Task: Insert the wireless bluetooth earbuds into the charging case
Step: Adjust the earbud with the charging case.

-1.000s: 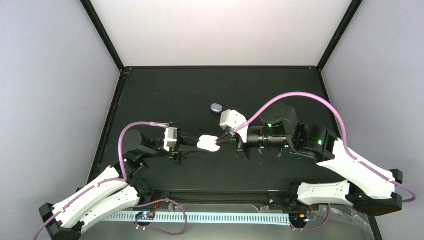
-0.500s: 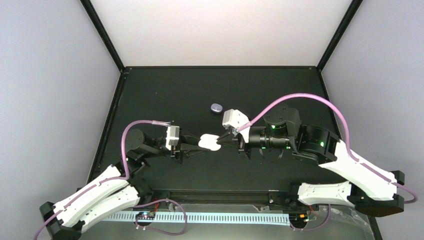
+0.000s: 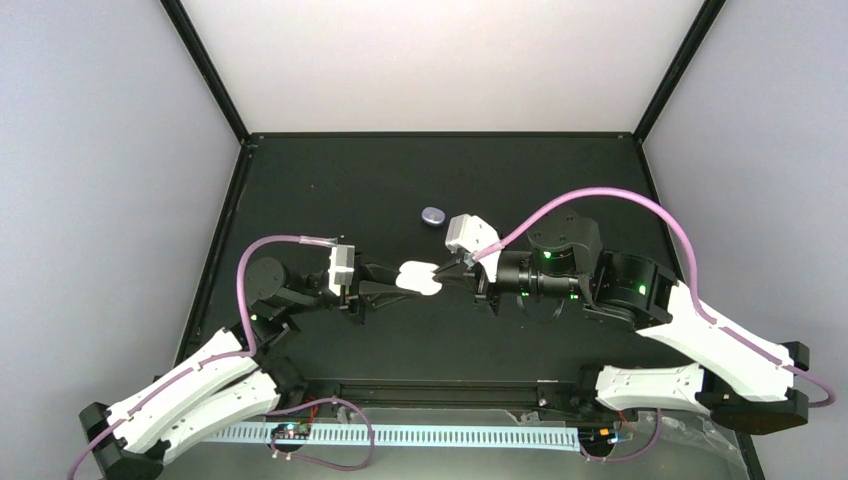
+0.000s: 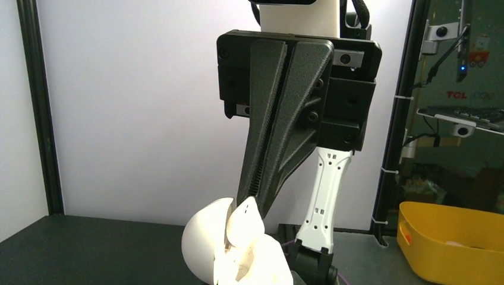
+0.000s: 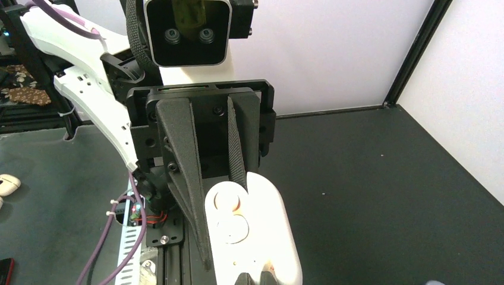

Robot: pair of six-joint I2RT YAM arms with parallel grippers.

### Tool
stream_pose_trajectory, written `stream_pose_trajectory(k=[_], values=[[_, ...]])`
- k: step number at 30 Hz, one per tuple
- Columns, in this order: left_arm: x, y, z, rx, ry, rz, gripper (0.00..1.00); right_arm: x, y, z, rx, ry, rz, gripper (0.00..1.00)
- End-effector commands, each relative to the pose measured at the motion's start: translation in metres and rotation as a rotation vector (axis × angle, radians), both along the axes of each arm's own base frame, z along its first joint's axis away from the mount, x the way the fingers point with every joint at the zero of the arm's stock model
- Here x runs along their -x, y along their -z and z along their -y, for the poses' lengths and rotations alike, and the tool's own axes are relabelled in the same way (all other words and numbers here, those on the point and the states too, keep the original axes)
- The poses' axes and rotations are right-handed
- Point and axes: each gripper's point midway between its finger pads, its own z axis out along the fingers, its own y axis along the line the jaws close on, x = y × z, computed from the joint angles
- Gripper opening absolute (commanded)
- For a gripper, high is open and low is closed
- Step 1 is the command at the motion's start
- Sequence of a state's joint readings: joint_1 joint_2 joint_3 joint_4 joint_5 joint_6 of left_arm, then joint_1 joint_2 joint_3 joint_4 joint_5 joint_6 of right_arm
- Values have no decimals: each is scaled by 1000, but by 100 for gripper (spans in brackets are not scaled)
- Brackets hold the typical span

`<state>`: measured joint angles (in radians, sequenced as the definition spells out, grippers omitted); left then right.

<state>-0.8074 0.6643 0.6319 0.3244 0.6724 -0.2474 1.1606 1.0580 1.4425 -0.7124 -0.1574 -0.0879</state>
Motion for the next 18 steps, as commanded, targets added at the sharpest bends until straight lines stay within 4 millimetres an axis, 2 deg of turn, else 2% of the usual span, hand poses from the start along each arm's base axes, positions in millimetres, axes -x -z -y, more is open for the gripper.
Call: stream_pose_trajectory(k=[1,8,18], values=[[7,-36,-7,95,9,49,1,-4,-2,3,-19,27,9,1],[8,-40,-7,113,24,38,2,0,-4,6,-32,9,21,1],[11,-42,-7,125,41,39,2,13,4,4,-8,-64,5,1]])
